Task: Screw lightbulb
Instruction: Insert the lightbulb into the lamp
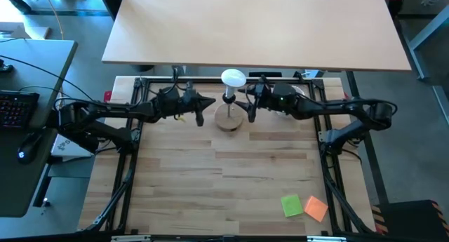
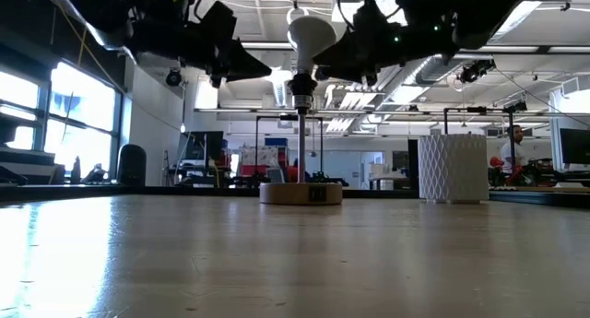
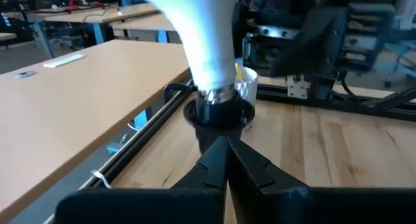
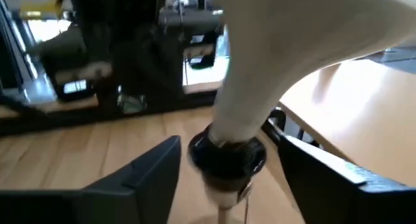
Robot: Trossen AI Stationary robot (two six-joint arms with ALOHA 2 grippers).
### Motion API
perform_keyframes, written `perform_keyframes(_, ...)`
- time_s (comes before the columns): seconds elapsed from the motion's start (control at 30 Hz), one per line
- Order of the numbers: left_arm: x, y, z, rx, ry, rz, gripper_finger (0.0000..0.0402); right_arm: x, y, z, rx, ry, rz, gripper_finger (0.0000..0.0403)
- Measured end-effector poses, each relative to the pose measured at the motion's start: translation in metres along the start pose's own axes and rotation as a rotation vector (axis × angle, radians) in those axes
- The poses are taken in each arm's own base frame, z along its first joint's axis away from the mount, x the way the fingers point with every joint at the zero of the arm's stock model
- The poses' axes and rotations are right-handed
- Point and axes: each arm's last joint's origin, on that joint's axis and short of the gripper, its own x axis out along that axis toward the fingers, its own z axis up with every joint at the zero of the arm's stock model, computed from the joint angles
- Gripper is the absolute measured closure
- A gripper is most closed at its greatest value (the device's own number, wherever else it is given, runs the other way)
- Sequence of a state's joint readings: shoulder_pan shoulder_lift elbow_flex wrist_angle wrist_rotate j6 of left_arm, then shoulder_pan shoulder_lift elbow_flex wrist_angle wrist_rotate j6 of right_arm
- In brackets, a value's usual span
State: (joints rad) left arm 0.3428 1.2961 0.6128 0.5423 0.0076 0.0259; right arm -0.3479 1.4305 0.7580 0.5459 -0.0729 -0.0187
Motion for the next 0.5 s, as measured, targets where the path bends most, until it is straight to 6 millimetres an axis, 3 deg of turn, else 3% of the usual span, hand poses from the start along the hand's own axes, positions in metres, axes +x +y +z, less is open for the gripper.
perform_keyframes(0.17, -0.009, 0.001, -0.015, -0.045, -0.076, 0.023, 0.0401, 0.014, -0.011, -0.004, 0.048, -0.011, 0.028, 0.0124)
perform_keyframes(0.5, -0.012, 0.003, -0.018, -0.070, -0.118, 0.071, 0.0401, 0.043, -0.019, 0.023, 0.040, -0.045, 0.067, 0.0123)
